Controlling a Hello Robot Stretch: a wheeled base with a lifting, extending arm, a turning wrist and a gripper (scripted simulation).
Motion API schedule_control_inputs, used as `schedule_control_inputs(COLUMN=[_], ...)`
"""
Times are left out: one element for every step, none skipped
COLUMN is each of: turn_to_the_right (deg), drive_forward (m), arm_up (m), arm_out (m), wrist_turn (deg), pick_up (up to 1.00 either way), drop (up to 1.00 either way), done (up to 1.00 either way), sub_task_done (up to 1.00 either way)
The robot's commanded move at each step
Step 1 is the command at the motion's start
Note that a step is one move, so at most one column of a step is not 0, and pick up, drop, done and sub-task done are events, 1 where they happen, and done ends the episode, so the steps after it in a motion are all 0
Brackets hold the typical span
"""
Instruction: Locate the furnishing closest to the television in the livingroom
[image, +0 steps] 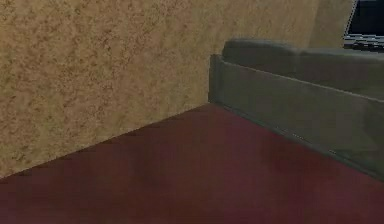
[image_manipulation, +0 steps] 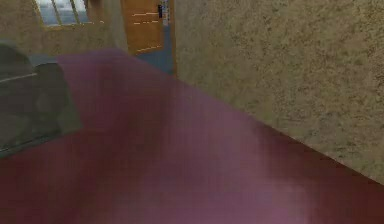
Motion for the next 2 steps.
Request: schedule_control_inputs(turn_to_the_right=[-33.0,0.0], drive_forward=[0.0,0.65], arm_up=[0.0,0.0], arm_out=[0.0,0.0], wrist_turn=[0.0,0.0], pick_up=[0.0,0.0], drop=[0.0,0.0], done=[0.0,0.0], sub_task_done=[0.0,0.0])
